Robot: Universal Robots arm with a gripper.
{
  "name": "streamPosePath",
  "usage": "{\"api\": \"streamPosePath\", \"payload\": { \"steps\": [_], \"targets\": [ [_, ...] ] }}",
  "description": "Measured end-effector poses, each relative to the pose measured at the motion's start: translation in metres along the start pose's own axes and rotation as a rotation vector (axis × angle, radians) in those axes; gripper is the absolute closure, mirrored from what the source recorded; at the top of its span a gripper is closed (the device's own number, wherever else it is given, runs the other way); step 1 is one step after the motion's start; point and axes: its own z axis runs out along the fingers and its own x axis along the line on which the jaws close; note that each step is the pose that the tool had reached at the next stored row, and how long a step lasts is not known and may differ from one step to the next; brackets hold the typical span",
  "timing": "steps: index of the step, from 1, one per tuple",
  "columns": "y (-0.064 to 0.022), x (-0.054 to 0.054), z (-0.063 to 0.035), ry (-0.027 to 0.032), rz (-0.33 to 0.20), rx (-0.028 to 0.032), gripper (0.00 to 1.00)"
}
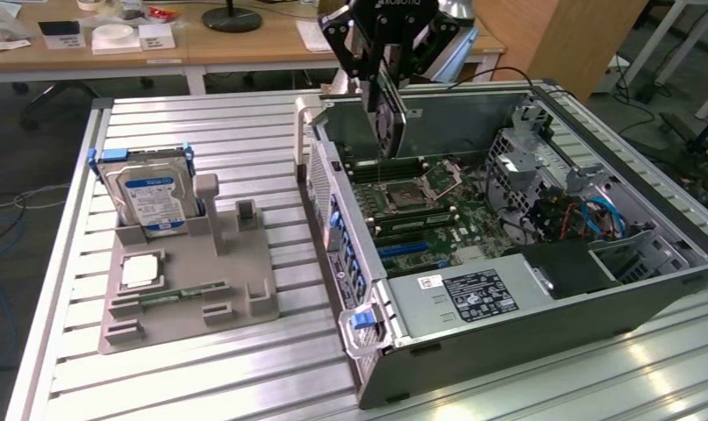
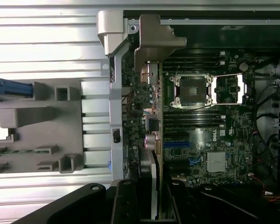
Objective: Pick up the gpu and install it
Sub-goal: 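Pick up the gpu and move the gpu toward the slot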
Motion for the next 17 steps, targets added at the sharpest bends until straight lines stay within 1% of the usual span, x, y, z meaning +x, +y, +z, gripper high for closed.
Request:
{"api": "streamPosePath", "payload": {
  "steps": [6, 17],
  "targets": [
    [0.0003, -0.007, 0.0002, 0.0000, 0.000, -0.0001, 0.72],
    [0.0013, -0.026, 0.0009, 0.0000, 0.000, -0.0013, 0.72]
  ]
}}
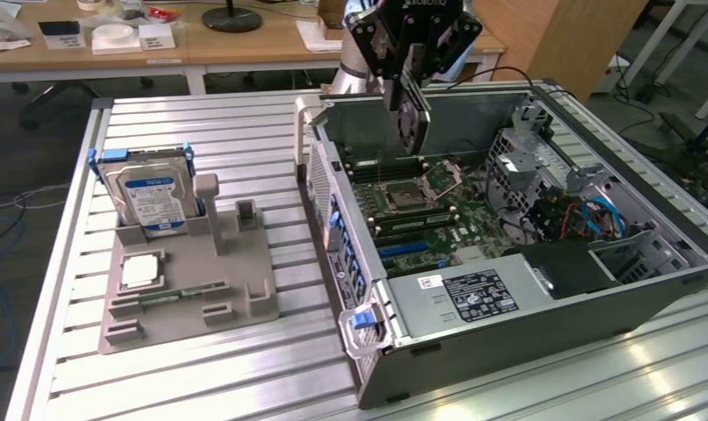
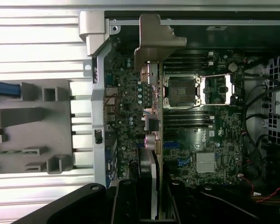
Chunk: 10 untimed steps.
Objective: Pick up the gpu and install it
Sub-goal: 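Pick up the gpu and move the gpu toward the slot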
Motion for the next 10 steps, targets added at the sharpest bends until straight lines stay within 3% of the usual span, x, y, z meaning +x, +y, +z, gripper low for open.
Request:
{"api": "streamPosePath", "payload": {
  "steps": [10],
  "targets": [
    [0.0009, -0.019, 0.0007, 0.0002, 0.000, -0.0020, 0.72]
  ]
}}
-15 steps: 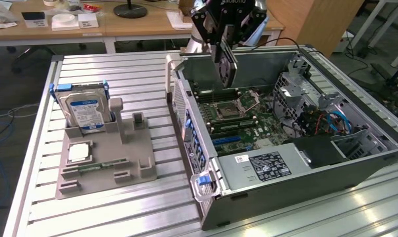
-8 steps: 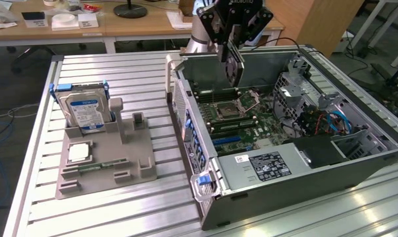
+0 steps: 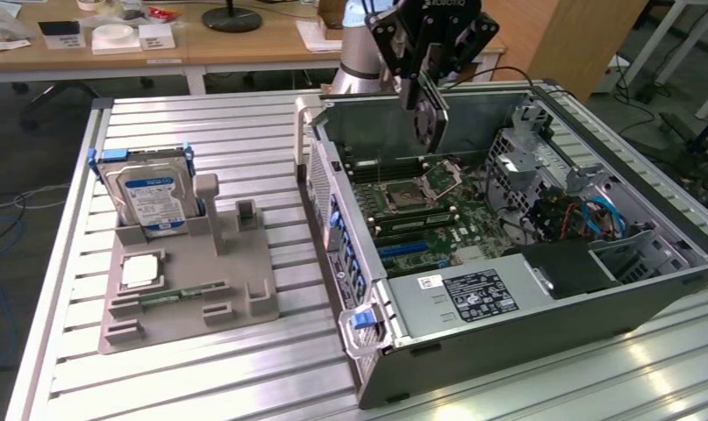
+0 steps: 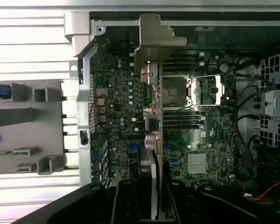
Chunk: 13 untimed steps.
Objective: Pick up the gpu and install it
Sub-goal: 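Pick up the gpu and move the gpu toward the slot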
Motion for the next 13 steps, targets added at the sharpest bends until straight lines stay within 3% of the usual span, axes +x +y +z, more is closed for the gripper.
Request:
{"api": "streamPosePath", "payload": {
  "steps": [13],
  "targets": [
    [0.0014, -0.029, 0.0010, 0.0001, 0.000, -0.0030, 0.72]
  ]
}}
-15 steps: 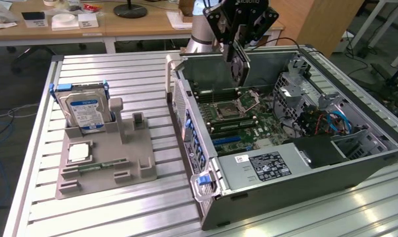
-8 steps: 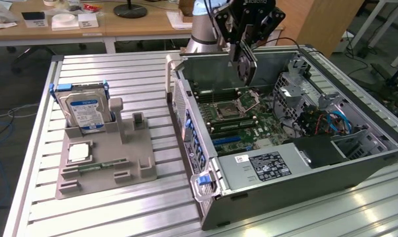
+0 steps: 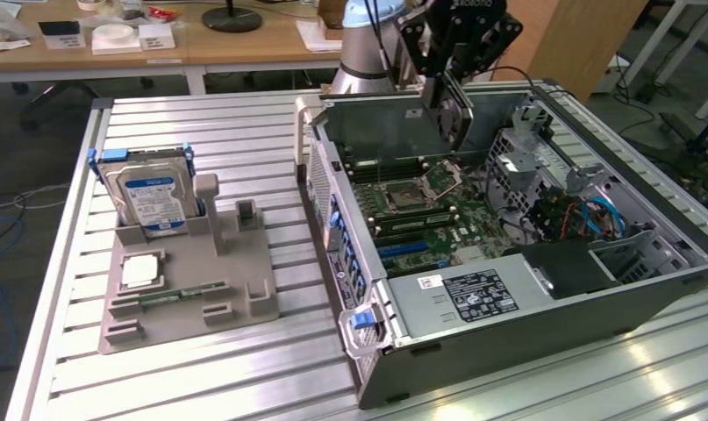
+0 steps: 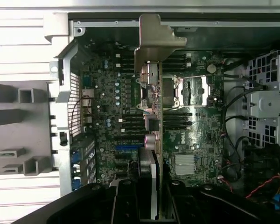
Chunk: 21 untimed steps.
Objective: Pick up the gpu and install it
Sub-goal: 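Pick up the gpu and move the gpu toward the slot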
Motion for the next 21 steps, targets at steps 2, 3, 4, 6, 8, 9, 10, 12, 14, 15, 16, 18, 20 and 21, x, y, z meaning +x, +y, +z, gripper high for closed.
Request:
{"api": "streamPosePath", "payload": {
  "steps": [2, 3, 4, 6, 8, 9, 10, 12, 14, 15, 16, 18, 20, 21],
  "targets": [
    [0.0003, -0.006, 0.0002, 0.0000, 0.000, -0.0006, 0.72],
    [0.0004, -0.009, 0.0003, 0.0000, 0.000, -0.0011, 0.72],
    [0.0005, -0.011, 0.0004, 0.0000, 0.000, -0.0016, 0.72],
    [0.0008, -0.016, 0.0006, 0.0001, 0.000, -0.0025, 0.72],
    [0.0010, -0.021, 0.0008, 0.0001, -0.001, -0.0030, 0.72],
    [0.0011, -0.024, 0.0009, 0.0002, 0.000, -0.0032, 0.72],
    [0.0012, -0.026, 0.0010, 0.0001, 0.000, -0.0035, 0.72],
    [0.0014, -0.029, 0.0011, 0.0002, -0.001, -0.0038, 0.72],
    [0.0014, -0.029, 0.0012, 0.0002, -0.001, -0.0040, 0.72],
    [0.0014, -0.029, 0.0012, 0.0002, -0.001, -0.0040, 0.72],
    [0.0014, -0.029, 0.0012, 0.0002, -0.001, -0.0040, 0.72],
    [0.0014, -0.029, 0.0011, 0.0002, -0.001, -0.0040, 0.72],
    [0.0014, -0.029, 0.0012, 0.0002, -0.001, -0.0040, 0.72],
    [0.0014, -0.029, 0.0011, 0.0002, -0.001, -0.0040, 0.72]
  ]
}}
